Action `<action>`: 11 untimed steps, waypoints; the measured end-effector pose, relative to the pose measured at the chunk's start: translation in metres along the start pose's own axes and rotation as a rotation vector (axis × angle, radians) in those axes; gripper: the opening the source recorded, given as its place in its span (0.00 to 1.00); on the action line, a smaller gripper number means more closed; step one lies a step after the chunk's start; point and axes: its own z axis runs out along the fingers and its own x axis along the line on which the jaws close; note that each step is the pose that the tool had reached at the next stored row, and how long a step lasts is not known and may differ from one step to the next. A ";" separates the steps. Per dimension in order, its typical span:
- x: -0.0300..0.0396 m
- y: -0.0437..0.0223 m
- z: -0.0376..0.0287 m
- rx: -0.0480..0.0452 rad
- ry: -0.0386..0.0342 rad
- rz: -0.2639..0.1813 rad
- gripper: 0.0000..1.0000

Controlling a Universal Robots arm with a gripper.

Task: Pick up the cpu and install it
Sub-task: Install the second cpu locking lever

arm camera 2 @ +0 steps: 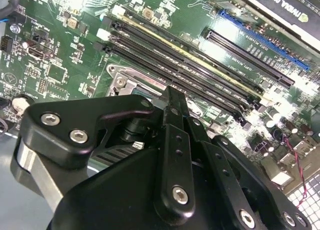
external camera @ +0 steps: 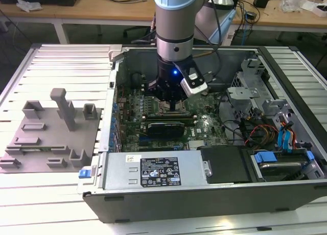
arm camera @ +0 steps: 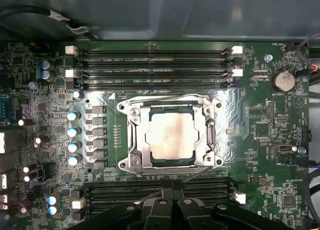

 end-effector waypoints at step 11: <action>0.0056 -0.0001 0.0015 -0.0001 -0.0001 0.000 0.11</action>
